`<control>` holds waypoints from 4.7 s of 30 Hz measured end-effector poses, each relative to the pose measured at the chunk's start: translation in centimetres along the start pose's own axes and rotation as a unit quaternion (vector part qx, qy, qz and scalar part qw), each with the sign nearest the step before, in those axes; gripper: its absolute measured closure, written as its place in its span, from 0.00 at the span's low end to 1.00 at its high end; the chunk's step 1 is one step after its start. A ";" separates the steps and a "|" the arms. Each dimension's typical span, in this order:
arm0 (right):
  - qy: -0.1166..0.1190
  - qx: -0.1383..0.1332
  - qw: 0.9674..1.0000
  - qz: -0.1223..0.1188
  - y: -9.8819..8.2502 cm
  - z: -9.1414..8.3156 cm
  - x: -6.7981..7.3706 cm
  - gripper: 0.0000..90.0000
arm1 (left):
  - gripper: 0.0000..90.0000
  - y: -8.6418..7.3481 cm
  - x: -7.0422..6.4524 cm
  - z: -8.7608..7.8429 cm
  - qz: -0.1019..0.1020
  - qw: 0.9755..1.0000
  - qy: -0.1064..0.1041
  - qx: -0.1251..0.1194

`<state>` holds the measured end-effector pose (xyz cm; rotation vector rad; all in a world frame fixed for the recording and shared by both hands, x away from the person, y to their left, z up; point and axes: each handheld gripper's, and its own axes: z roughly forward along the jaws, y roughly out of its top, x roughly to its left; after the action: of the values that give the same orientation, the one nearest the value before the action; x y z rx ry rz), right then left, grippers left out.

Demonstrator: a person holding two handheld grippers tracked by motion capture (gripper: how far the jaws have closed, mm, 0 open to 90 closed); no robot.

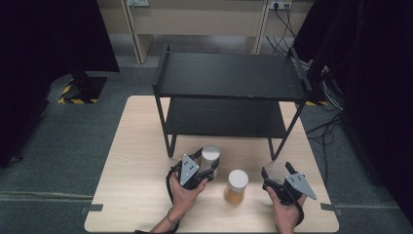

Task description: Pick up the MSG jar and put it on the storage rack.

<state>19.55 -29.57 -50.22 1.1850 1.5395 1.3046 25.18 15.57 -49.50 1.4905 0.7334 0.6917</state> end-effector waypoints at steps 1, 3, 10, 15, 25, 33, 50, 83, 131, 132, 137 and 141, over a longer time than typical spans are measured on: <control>0.000 0.000 1.000 0.000 0.0 0.0 0.0 0.07 | 0.37 0.1 -0.1 0.0 -0.002 1.000 0.002 -0.002; 0.001 0.000 1.000 0.001 0.0 0.0 0.0 0.07 | 0.37 0.3 -0.2 -0.2 -0.003 1.000 0.003 -0.006; 0.000 0.000 1.000 0.000 0.0 0.0 0.0 0.07 | 0.37 1.7 -0.4 -0.8 -0.003 1.000 0.010 -0.028; 0.000 0.001 1.000 0.000 0.0 0.0 0.0 0.07 | 0.37 2.4 -0.8 -1.1 -0.003 0.999 0.021 -0.041; 0.000 0.001 1.000 0.000 0.1 0.0 0.0 0.07 | 0.37 3.8 -1.0 -1.4 0.006 0.998 0.027 -0.056; 0.000 0.002 1.000 0.003 0.1 0.0 0.0 0.07 | 0.37 5.4 -1.1 -1.8 0.013 0.997 0.041 -0.070; 0.000 0.001 1.000 0.004 0.1 0.0 0.0 0.07 | 0.37 7.9 -1.0 -1.9 0.024 0.994 0.049 -0.091; 0.000 0.001 1.000 0.005 0.0 0.0 -0.1 0.07 | 0.37 11.7 -0.9 -2.4 0.034 0.988 0.059 -0.140; 0.001 0.002 1.000 0.005 0.1 0.1 -0.1 0.07 | 0.37 16.6 -0.4 -1.8 0.043 0.983 0.074 -0.161; 0.001 0.002 1.000 0.005 0.1 0.1 -0.1 0.07 | 0.37 16.8 -0.4 -1.8 0.043 0.983 0.074 -0.160; 0.001 0.002 1.000 0.005 0.1 0.0 -0.1 0.07 | 0.37 17.5 -0.5 -1.7 0.044 0.983 0.075 -0.164; 0.002 0.001 1.000 0.006 0.1 0.0 -0.1 0.07 | 0.37 18.1 -0.5 -1.6 0.044 0.982 0.077 -0.166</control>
<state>19.62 -29.69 -50.17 1.1951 1.5398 1.3130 24.36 15.74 -31.36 1.1774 0.6364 0.9560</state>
